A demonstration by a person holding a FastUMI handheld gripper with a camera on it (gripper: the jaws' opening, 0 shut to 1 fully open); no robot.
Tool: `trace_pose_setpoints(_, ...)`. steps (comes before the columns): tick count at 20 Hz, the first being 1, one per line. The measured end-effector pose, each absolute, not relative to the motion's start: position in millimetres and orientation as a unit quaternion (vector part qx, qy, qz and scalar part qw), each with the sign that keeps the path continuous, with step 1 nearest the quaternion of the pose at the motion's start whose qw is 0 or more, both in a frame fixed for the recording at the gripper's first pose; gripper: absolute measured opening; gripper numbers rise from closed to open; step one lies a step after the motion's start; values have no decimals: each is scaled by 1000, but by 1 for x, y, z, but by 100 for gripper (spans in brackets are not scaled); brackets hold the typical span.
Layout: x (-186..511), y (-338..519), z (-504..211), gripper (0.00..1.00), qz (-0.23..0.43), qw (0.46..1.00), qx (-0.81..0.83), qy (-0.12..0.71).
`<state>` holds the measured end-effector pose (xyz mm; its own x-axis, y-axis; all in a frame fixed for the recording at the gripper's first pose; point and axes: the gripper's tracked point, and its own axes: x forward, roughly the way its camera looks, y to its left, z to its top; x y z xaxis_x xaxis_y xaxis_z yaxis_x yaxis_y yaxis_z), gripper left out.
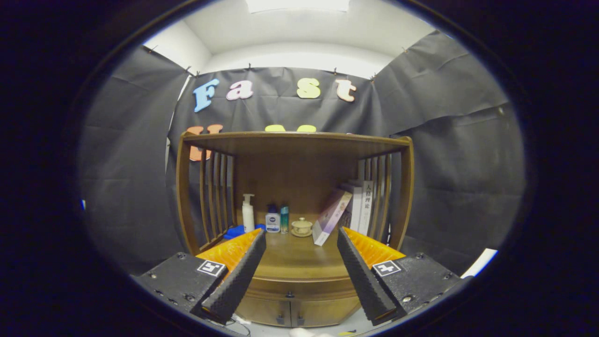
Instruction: Pull open the drawer, take out the items inside it, and place them on the countertop above the cabinet.
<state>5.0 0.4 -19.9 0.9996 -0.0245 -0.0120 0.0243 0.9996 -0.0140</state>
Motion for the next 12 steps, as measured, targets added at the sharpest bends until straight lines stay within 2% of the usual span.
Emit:
trace_pose_setpoints(4, 12, 7, -52, 99, -9, 1000, -4, 17)
trace_pose_setpoints(12, 40, 8, -162, 99, -10, 998, 2, 55)
